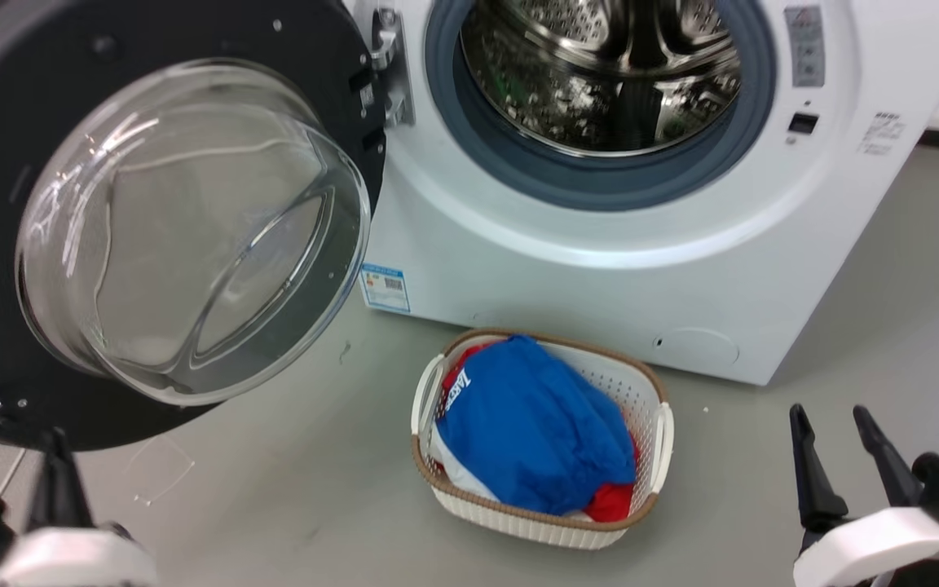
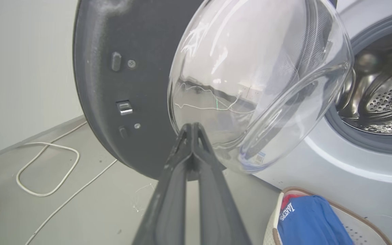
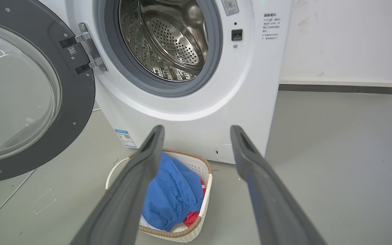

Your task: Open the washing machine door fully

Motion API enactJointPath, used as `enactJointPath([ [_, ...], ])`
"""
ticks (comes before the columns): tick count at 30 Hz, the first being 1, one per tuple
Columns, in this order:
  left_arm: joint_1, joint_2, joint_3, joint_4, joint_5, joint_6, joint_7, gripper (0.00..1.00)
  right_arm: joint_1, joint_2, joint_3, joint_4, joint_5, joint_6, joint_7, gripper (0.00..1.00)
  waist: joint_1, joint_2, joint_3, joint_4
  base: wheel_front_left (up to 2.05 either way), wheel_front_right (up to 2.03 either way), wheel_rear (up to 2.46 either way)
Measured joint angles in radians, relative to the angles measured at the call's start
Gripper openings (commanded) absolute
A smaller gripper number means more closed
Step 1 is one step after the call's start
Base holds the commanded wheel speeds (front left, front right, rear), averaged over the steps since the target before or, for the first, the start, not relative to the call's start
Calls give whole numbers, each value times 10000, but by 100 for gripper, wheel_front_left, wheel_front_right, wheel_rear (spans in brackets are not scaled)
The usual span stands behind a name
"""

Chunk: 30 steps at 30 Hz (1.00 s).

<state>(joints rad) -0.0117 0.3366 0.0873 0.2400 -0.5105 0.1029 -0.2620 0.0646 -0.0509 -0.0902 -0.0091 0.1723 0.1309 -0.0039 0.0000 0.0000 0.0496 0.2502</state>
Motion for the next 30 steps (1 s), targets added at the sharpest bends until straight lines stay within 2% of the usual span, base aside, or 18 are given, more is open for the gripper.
enactJointPath([
  [3,697,-539,-159,-564,196,25,-8,0,200,0,48,56,138,0,4,100,0,0,-304,-101,0,0,0],
  [6,1036,-1003,-556,-844,366,-151,-8,0,407,2,-25,35,234,0,8,100,0,0,-532,-220,0,0,0],
  [11,1089,-1475,-1141,-991,579,-326,-8,0,647,0,44,-59,274,0,136,100,0,0,-660,-535,0,0,0],
  [12,1063,-1549,-1243,-961,591,-395,-8,16,631,0,92,-90,253,0,150,100,0,0,-659,-627,0,0,0],
  [13,1009,-1542,-1402,-890,658,-468,-8,47,622,0,173,-121,217,0,219,100,0,0,-656,-735,0,0,0],
  [14,901,-1569,-1486,-823,681,-510,-6,87,606,0,244,-134,199,0,232,100,0,0,-651,-849,0,0,0],
  [15,769,-1578,-1547,-767,690,-560,-6,100,567,2,318,-153,142,0,253,100,0,0,-641,-968,0,0,0],
  [26,-322,-1369,-1944,-380,1133,-617,77,100,121,0,846,-167,-90,0,222,100,0,1,-366,-2464,0,0,0],
  [30,-684,-1327,-2019,-198,1206,-593,117,100,-115,-2,823,-138,-90,0,96,100,0,0,-54,-2749,0,0,0],
])
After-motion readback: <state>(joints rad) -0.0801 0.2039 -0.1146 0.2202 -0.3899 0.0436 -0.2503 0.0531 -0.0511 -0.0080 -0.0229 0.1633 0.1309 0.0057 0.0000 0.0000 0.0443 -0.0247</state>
